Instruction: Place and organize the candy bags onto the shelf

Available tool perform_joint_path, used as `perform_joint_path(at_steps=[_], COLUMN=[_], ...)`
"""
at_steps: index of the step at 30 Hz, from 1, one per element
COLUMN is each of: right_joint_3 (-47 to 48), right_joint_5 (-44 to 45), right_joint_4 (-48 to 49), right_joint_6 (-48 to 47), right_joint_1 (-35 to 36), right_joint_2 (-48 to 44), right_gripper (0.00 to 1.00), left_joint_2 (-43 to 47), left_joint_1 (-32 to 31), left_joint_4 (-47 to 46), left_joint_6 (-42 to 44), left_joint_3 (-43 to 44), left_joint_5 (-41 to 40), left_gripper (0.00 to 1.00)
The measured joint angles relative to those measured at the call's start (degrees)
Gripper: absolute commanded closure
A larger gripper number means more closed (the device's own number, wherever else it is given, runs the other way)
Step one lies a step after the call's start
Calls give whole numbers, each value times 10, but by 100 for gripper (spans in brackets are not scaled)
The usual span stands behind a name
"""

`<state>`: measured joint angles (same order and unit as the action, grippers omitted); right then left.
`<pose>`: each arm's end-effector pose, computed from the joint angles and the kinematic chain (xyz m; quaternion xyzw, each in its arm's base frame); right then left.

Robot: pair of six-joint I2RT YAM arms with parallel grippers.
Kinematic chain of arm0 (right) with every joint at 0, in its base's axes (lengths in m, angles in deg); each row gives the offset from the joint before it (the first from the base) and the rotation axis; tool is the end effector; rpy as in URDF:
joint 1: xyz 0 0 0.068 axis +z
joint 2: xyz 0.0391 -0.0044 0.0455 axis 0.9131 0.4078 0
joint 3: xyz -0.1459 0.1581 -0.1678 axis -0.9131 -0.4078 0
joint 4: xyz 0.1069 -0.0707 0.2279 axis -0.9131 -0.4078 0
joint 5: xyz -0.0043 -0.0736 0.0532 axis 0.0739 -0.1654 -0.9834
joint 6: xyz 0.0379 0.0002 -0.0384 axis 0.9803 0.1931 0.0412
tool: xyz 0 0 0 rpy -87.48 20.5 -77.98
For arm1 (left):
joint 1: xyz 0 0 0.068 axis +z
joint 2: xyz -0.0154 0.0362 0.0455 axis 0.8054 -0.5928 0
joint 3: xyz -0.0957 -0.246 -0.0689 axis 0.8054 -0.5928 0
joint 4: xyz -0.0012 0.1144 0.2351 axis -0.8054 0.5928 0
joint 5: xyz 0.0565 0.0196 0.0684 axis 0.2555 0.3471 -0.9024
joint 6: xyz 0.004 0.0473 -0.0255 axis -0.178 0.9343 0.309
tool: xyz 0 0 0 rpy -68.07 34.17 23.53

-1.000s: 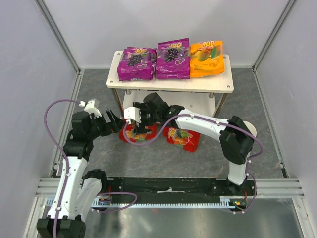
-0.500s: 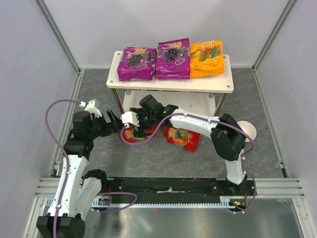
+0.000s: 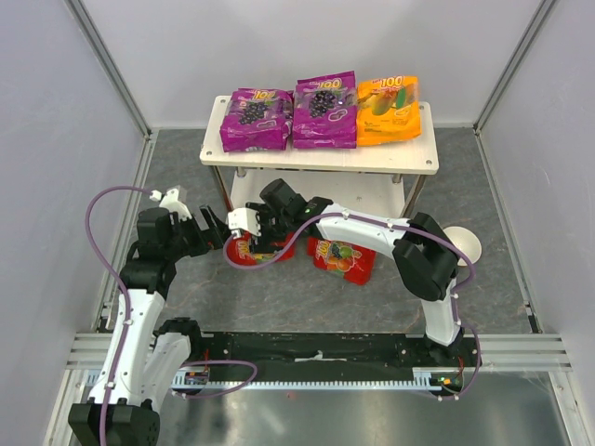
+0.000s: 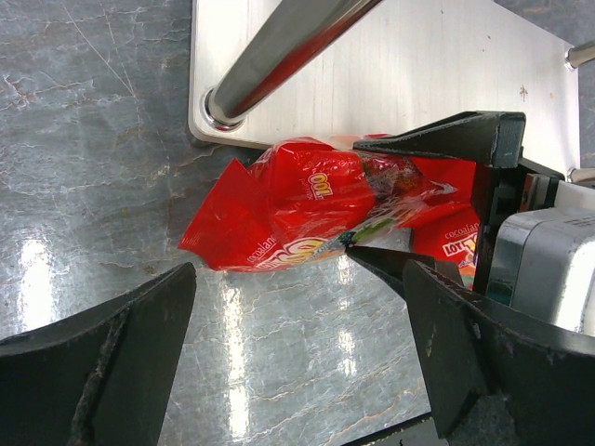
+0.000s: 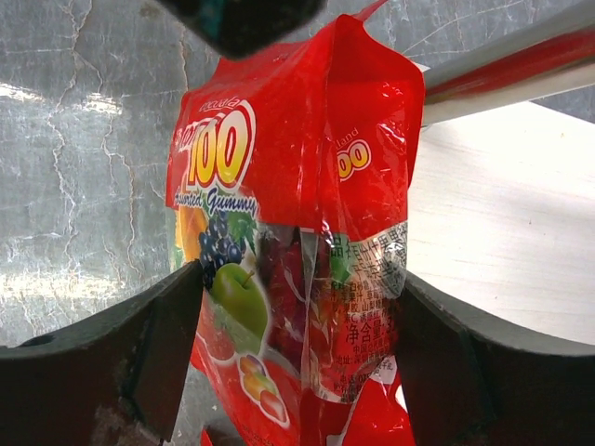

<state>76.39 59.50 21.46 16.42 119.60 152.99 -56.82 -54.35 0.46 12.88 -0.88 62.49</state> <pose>0.2573 0.3679 0.2272 -0.7196 0.5638 0.1744 0.3659 0.1611 -0.0131 0.2794 -0.0889 0.8649 -0.2319 0.4362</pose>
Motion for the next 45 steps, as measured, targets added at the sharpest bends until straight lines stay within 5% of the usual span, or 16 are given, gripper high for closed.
perform_joint_path(at_steps=[4, 21, 25, 34, 45], right_joint_3=[0, 0, -1, -21, -200], right_joint_5=[9, 29, 29, 22, 17], right_joint_4=[0, -5, -7, -2, 113], right_joint_6=[12, 63, 83, 149, 310], right_joint_1=[0, 2, 2, 1, -4], right_joint_2=[0, 9, 9, -8, -134], right_gripper=[35, 69, 100, 100, 100], left_joint_2=[0, 0, 0, 1, 4], left_joint_1=[0, 4, 4, 4, 4], left_joint_4=[0, 0, 0, 0, 0], left_joint_6=[0, 0, 0, 0, 0], left_joint_3=[0, 0, 0, 0, 0], left_joint_5=[0, 0, 1, 1, 2], left_gripper=[0, 0, 0, 0, 0])
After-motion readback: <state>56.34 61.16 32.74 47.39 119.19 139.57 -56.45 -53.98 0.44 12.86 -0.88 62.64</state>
